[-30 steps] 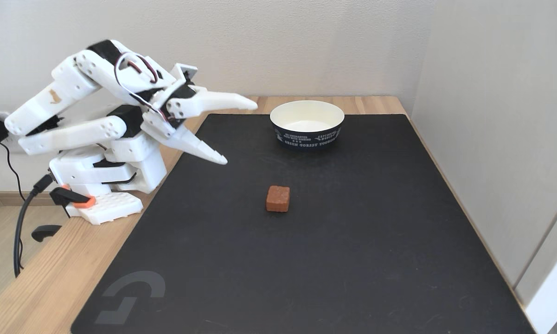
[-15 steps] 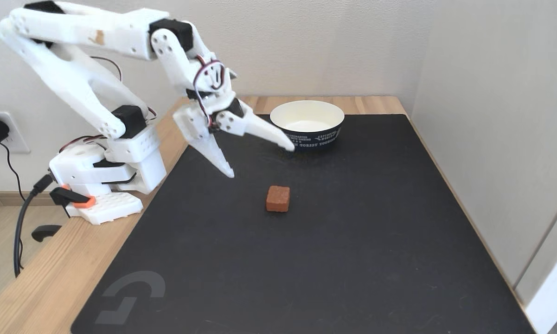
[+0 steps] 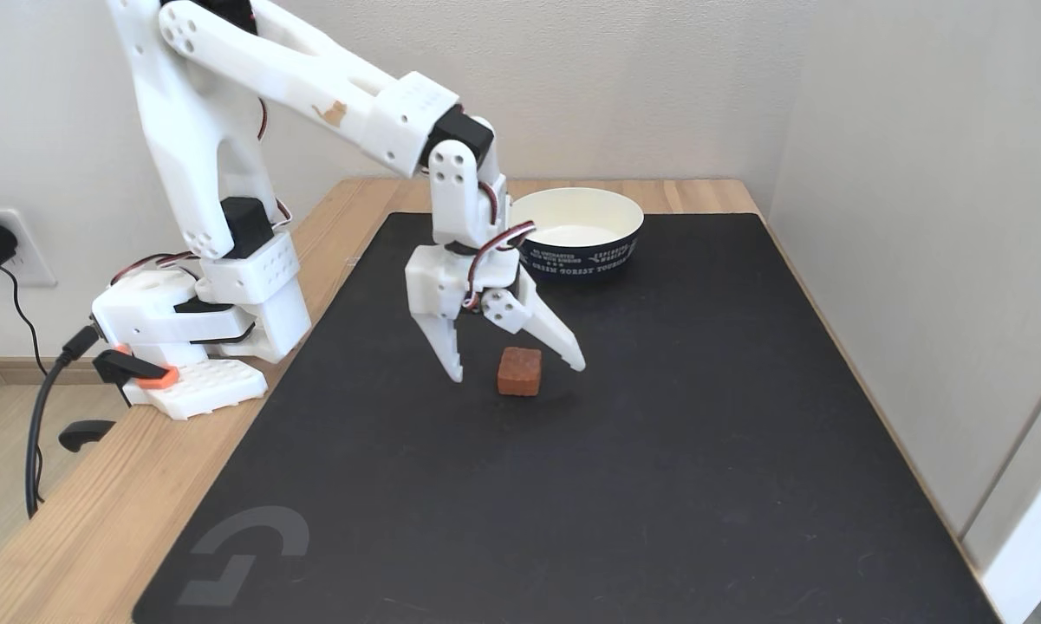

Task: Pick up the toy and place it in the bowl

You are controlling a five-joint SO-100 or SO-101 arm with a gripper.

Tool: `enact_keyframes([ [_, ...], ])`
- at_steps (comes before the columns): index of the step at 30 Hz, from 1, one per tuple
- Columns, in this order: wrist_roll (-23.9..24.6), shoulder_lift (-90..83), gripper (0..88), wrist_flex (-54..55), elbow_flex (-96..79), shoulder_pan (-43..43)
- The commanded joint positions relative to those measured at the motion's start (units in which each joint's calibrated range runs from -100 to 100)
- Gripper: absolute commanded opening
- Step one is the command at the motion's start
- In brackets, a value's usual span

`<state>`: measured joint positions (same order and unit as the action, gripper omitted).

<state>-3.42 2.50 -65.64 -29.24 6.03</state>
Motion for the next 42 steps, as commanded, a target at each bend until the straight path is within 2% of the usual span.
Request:
enact_keyframes([
  [1, 0.2, 4.0, 44.9, 0.2, 5.5, -0.4],
  [7, 0.2, 10.4, 43.7, 0.2, 11.0, -3.1],
  [11, 0.2, 11.5, 23.8, 0.2, 11.4, -3.3],
  [12, 0.2, 11.5, 13.1, 0.2, 11.4, -3.2],
  [13, 0.2, 11.5, 7.5, 0.2, 11.4, -3.1],
  [14, 0.2, 11.5, 2.6, 0.2, 11.3, -3.0],
  [15, 0.2, 11.5, 1.3, 0.2, 11.3, -2.9],
  [24, 0.2, 8.1, 2.2, 0.3, 14.8, -3.9],
  [27, 0.2, -0.5, 2.2, 1.4, 18.1, -9.3],
  [30, 0.4, -8.5, 2.2, 7.5, 17.7, -13.7],
  [34, 6.5, -18.5, 2.2, 16.9, 13.0, -21.0],
  [37, 10.4, -21.0, 2.2, 26.8, 6.6, -28.0],
  [42, 12.0, -20.4, 2.2, 42.6, -4.1, -35.4],
])
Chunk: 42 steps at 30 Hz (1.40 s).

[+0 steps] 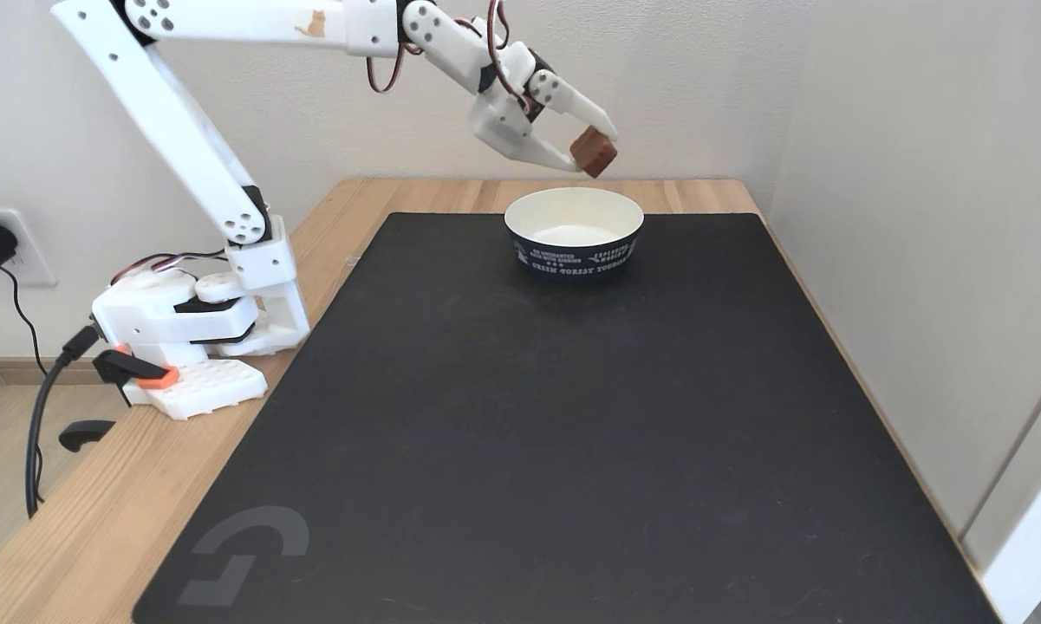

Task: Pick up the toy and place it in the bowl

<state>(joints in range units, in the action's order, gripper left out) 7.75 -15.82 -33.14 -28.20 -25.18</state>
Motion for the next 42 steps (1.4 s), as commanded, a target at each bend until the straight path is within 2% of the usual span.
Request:
enact_keyframes([
  [1, 0.9, -1.6, 2.2, 11.4, -5.9, -5.1],
  [7, 0.9, 3.4, 2.2, 12.1, -8.9, -9.4],
  [12, 0.9, 6.1, 3.0, 11.5, -9.7, -9.6],
  [17, 0.4, 5.9, 24.1, 7.7, -9.3, -8.9],
  [23, 0.7, 5.5, 23.8, 6.5, -9.3, -7.6],
  [26, 0.8, 1.9, 17.7, 6.4, -9.6, -6.3],
  [27, 0.8, -2.2, 8.9, 6.3, -10.2, -4.3],
  [29, 0.8, -8.1, 1.0, 4.3, -11.1, -0.7],
  [31, 0.4, -14.7, 3.0, 1.9, -13.5, 4.1],
  [36, 0.3, -41.6, 2.2, 1.0, -36.6, 22.5],
  [42, 0.2, -70.5, 2.1, 0.8, -64.2, 26.1],
])
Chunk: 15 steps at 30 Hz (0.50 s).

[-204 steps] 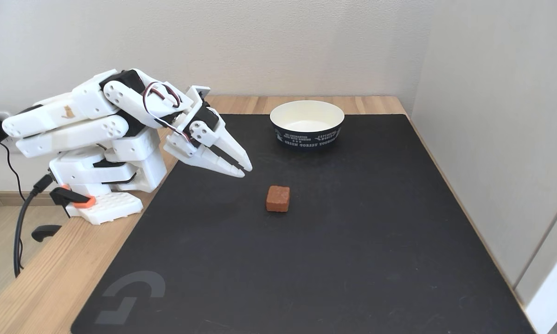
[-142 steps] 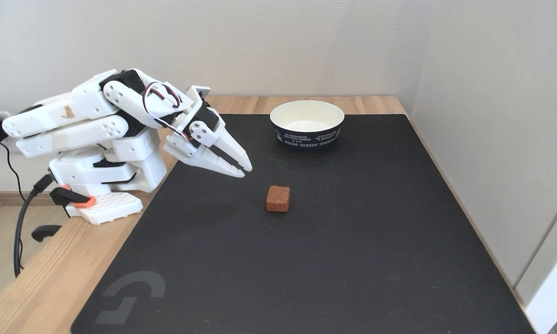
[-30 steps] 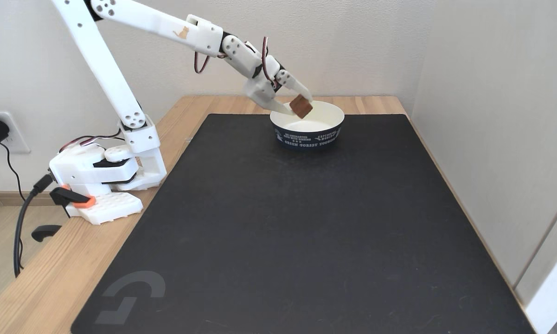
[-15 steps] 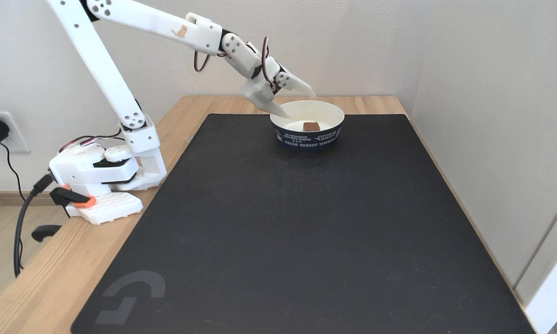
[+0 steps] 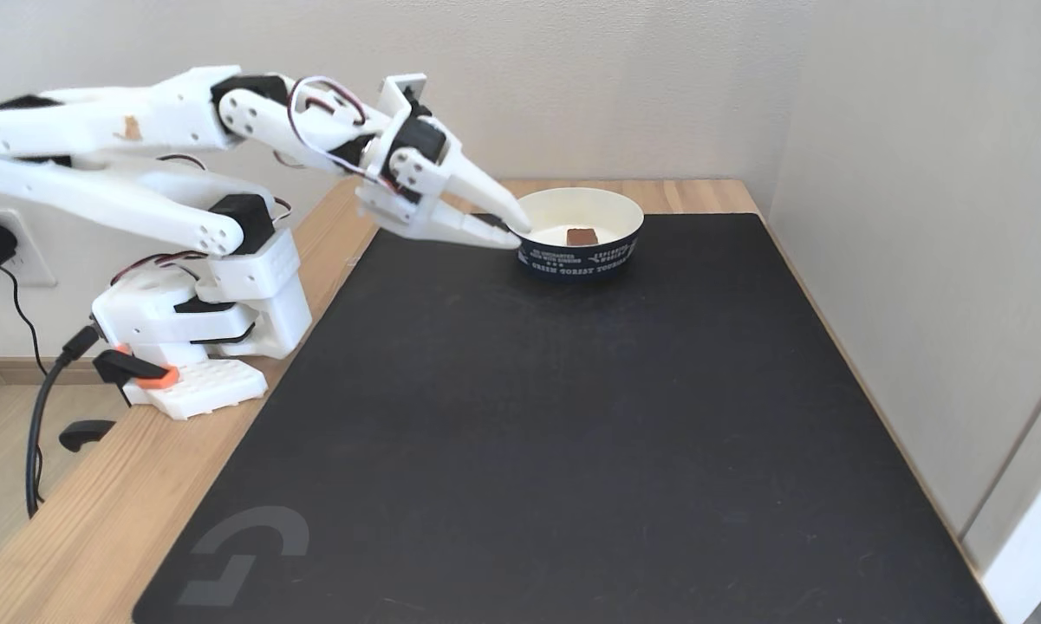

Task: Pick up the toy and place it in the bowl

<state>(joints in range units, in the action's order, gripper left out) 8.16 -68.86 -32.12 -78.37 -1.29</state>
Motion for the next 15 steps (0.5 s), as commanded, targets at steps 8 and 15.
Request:
enact_keyframes([
  [8, -4.1, -30.4, 2.1, -13.2, -20.2, 2.3],
  [15, -5.0, -30.3, 2.2, -20.7, -21.2, 2.3],
])
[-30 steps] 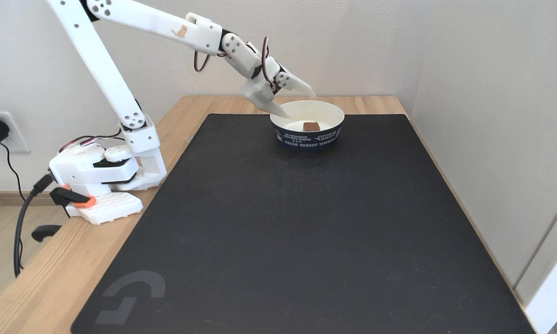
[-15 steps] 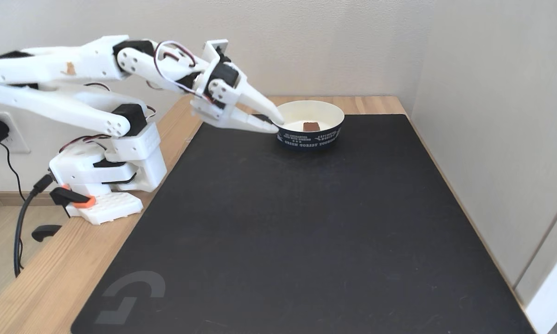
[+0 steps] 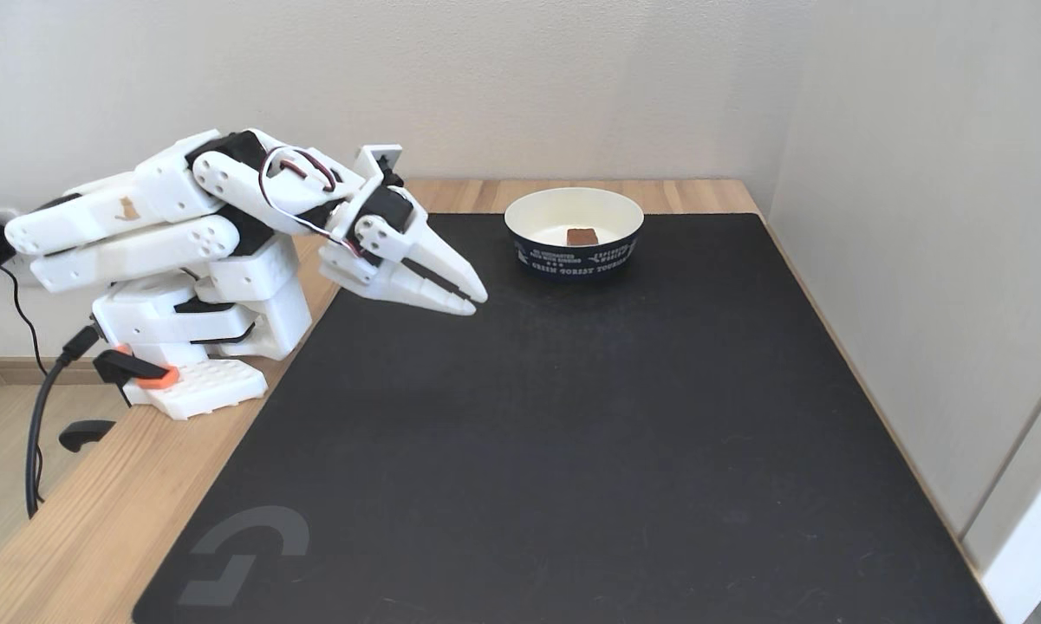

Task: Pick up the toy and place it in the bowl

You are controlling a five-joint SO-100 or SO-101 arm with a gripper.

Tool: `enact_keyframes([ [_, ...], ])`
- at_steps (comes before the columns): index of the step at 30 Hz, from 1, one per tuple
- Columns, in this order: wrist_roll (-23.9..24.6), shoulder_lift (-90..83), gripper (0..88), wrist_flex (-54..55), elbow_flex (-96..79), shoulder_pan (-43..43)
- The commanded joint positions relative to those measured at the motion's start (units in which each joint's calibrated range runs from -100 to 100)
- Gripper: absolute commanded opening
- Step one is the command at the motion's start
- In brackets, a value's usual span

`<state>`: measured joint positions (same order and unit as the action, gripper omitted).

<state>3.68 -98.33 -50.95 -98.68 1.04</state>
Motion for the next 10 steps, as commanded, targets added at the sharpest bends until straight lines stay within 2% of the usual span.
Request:
enact_keyframes([
  [1, -0.5, -0.8, 2.3, -1.9, -0.9, -0.1],
  [10, -0.2, -0.8, 2.5, -1.9, -0.9, 0.0],
])
